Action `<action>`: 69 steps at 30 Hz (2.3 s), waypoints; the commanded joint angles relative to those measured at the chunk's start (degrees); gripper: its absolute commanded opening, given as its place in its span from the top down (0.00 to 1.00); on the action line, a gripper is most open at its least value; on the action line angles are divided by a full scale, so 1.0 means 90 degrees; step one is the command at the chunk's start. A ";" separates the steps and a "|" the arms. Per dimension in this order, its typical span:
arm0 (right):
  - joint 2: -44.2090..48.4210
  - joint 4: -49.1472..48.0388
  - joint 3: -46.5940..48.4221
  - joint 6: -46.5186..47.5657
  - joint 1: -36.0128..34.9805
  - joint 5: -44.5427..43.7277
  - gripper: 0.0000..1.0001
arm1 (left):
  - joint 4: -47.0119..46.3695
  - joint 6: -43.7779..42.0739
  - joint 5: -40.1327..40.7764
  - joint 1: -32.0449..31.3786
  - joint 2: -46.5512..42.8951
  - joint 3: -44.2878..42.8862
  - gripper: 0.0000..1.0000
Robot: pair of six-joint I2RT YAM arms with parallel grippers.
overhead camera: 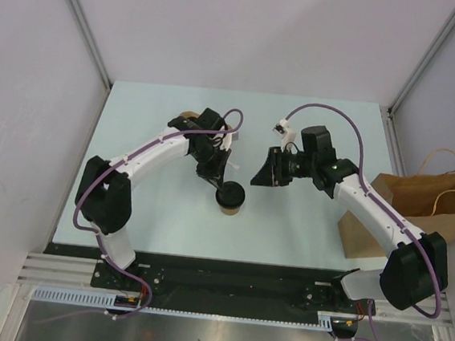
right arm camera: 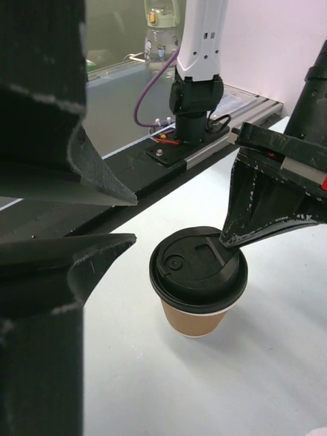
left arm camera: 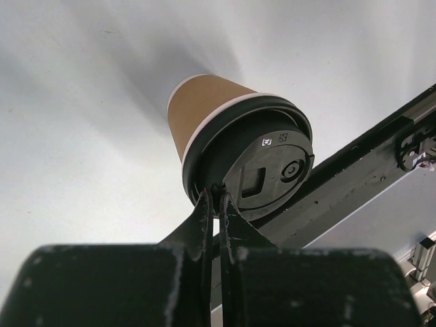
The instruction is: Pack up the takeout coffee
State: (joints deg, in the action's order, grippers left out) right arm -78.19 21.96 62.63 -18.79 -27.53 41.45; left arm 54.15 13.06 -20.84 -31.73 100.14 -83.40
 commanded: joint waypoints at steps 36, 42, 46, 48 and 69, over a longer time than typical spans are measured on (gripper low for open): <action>-0.2229 -0.2361 -0.0709 -0.1545 -0.0555 0.0531 1.00 | 0.0009 -0.0055 -0.0067 0.0078 0.0368 -0.0197 1.00; -0.2571 -0.2313 -0.0826 -0.1585 -0.0359 0.0394 1.00 | -0.0020 -0.0045 -0.0213 0.0156 0.0407 -0.0197 1.00; -0.2786 -0.2312 -0.0875 -0.1575 -0.0291 0.0443 1.00 | -0.0021 -0.0055 -0.0399 0.0253 0.0378 -0.0197 0.93; -0.2874 -0.2303 -0.0885 -0.1516 -0.0252 0.0453 1.00 | -0.0127 -0.0055 -0.0710 0.0380 0.0241 -0.0177 0.85; -0.3070 -0.2274 -0.1022 -0.1038 -0.0086 0.0443 1.00 | -0.3848 0.1166 -0.4941 0.1093 -0.0746 0.2342 0.97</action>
State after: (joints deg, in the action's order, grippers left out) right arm -101.58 -4.49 56.49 -34.68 -29.67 56.36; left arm 24.49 21.06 -59.66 -22.00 90.89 -64.64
